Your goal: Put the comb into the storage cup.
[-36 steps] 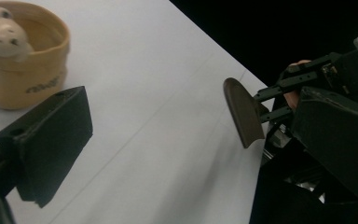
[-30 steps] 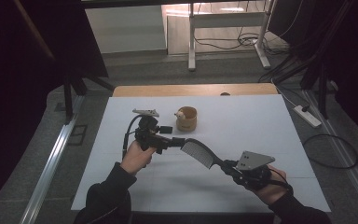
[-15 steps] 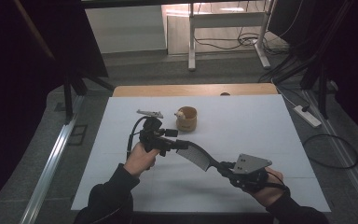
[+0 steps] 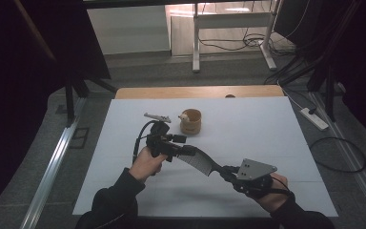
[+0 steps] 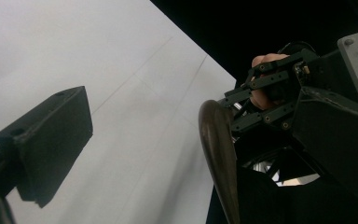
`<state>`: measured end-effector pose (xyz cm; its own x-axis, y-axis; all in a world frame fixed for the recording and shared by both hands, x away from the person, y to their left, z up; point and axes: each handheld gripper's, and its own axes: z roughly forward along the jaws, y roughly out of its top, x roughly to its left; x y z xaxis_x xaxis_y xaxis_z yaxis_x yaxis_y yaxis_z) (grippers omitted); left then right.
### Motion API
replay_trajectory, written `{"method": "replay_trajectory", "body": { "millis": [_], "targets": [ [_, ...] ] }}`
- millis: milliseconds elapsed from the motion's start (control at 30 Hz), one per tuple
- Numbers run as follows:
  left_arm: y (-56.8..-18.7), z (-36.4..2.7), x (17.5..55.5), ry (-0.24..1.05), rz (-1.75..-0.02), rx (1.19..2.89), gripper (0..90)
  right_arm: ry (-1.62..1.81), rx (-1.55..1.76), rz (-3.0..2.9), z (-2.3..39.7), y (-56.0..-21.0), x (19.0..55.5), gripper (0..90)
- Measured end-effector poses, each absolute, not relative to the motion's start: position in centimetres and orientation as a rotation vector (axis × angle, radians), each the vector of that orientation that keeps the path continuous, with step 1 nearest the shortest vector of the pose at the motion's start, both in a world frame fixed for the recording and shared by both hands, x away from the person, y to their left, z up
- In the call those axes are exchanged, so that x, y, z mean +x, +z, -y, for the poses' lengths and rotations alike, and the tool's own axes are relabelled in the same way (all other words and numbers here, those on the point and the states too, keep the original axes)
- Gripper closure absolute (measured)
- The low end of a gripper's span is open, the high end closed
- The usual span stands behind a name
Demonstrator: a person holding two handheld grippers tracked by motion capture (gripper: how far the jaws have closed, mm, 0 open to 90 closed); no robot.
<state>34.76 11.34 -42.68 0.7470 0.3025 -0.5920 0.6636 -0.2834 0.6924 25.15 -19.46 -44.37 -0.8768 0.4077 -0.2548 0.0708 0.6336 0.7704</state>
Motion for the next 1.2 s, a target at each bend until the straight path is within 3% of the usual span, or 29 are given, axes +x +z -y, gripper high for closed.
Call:
{"method": "replay_trajectory", "body": {
  "millis": [167,500,700,933,1200],
  "targets": [
    [-42.60,-11.24,34.66,-0.453,-0.724,1.888,6.4,1.124,0.370,-2.443,19.44,-44.35,25.11,72.4],
    [-42.76,-11.80,34.98,-0.573,-0.750,1.834,53.3,1.123,0.366,-2.431,19.43,-44.37,25.10,72.4],
    [-42.84,-11.76,35.00,-0.604,-0.765,1.826,69.4,1.120,0.363,-2.429,19.40,-44.39,25.09,72.4],
    [-42.90,-11.90,35.04,-0.628,-0.786,1.808,79.9,1.120,0.352,-2.423,19.36,-44.40,25.04,72.4],
    [-43.21,-11.98,35.12,-0.674,-0.802,1.780,83.0,1.092,0.333,-2.411,19.28,-44.50,24.96,72.3]
  ]
}}
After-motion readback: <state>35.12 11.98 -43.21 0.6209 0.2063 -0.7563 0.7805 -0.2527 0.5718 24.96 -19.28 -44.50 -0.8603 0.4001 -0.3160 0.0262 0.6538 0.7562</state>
